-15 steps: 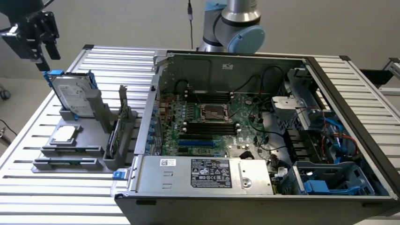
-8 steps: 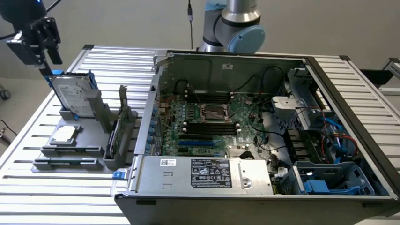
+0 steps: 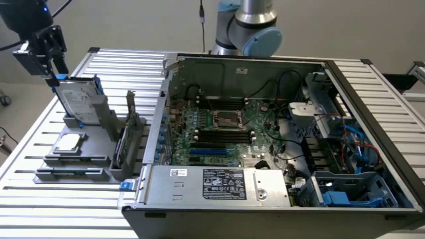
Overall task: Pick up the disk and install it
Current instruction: 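Pick up the disk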
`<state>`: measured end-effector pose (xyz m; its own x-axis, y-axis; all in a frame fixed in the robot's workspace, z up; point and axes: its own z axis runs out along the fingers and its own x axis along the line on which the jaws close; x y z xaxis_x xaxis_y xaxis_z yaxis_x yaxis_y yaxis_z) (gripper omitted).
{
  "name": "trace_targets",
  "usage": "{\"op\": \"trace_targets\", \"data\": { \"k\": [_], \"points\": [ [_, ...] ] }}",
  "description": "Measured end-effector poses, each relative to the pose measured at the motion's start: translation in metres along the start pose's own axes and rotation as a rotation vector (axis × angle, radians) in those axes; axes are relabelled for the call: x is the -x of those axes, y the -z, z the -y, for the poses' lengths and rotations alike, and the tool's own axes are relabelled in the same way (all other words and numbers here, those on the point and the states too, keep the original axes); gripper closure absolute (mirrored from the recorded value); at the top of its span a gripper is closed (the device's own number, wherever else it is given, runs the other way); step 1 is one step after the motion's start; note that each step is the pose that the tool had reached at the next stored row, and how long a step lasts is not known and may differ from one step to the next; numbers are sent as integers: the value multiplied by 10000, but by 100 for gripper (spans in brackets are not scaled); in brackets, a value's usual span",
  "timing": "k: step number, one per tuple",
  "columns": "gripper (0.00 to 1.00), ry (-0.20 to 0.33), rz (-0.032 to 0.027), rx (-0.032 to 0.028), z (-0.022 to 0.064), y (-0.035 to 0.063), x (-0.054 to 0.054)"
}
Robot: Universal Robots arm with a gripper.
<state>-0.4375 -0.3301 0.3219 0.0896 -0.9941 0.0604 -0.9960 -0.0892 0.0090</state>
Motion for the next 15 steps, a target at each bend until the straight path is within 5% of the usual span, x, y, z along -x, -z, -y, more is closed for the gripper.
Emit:
{"op": "trace_targets", "data": {
  "k": [8,15],
  "points": [
    [40,68,137,-17,17,-109,-28],
    [40,69,436,-45,17,-178,-52]
  ]
}}
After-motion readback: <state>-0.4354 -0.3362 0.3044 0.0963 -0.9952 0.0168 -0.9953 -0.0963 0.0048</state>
